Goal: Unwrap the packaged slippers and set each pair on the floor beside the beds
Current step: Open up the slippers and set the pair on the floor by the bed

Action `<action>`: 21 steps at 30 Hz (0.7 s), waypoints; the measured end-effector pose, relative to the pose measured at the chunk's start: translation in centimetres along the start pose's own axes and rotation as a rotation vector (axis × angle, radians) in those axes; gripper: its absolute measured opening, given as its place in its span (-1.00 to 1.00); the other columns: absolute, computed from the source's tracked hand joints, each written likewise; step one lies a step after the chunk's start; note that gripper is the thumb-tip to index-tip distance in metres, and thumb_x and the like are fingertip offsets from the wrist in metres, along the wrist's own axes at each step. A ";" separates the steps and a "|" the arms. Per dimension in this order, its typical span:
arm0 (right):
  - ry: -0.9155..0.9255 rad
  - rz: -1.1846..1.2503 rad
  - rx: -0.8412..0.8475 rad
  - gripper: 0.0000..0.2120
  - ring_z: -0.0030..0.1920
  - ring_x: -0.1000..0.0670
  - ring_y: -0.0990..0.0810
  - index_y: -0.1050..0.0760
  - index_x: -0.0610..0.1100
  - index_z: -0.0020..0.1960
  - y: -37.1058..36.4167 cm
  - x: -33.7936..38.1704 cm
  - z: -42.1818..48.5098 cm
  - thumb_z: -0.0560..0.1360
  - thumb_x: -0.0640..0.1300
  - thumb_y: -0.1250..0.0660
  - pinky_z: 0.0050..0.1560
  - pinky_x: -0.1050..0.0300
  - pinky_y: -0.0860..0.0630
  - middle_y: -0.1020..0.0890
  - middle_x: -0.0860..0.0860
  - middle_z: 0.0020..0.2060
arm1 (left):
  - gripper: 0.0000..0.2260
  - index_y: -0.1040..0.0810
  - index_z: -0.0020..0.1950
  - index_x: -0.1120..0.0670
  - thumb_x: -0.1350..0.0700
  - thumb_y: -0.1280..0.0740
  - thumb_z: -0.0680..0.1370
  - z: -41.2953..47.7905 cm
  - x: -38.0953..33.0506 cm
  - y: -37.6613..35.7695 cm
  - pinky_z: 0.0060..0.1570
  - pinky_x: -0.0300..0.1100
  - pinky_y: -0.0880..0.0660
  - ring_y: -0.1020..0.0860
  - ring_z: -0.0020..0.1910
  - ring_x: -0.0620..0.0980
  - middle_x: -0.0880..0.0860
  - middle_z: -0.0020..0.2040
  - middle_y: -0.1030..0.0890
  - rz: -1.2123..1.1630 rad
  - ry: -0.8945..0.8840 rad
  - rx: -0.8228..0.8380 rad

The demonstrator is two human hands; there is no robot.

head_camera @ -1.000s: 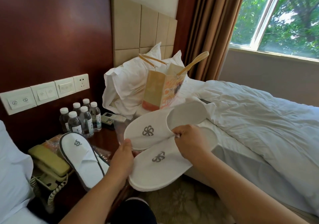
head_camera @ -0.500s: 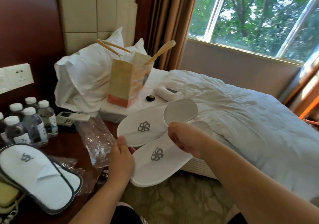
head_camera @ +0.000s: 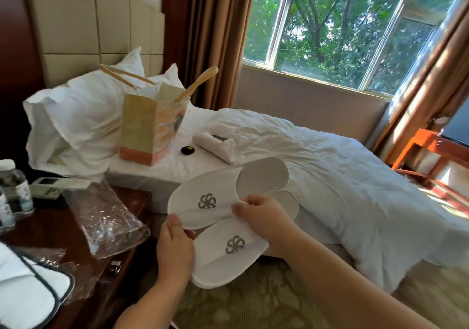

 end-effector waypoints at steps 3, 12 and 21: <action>0.007 0.000 -0.034 -0.78 -0.17 -0.12 -0.67 -0.57 -0.21 -0.12 2.0 -1.3 -0.1 0.47 -0.03 -0.44 -0.12 0.03 -0.63 -0.69 -0.17 -0.14 | -0.58 -0.49 0.24 0.09 -0.15 0.01 0.69 -2.2 -0.5 -1.5 -0.29 -0.09 -0.44 -0.59 -0.23 0.15 0.16 -0.16 -0.60 0.000 0.031 -0.034; 0.085 0.096 -0.102 -0.81 -0.09 -0.21 -0.68 -0.61 -0.18 -0.14 9.4 -5.5 0.9 0.45 -0.05 -0.41 0.03 -0.13 -0.63 -0.69 -0.18 -0.19 | -0.70 -0.53 -0.08 -0.03 -0.20 -0.17 0.62 -7.8 -0.9 -6.6 -0.12 0.09 -0.59 -0.67 -0.23 0.11 0.06 -0.29 -0.69 0.186 -0.078 0.050; 0.095 0.036 -0.125 -0.81 -0.23 -0.10 -0.60 -0.53 -0.13 -0.26 14.4 -10.1 1.3 0.46 -0.06 -0.38 -0.19 0.07 -0.50 -0.58 -0.09 -0.31 | -0.75 -0.59 -0.03 0.06 -0.11 -0.27 0.61 -11.9 -0.2 -10.0 -0.15 0.05 -0.59 -0.67 -0.18 0.05 0.09 -0.12 -0.67 0.248 -0.011 0.196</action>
Point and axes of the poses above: each hand's wrist, its own z-axis towards the middle knuckle, its own y-axis out of the back of the hand, x = y × z, the point moved 5 cm from there along z, towards the middle knuckle
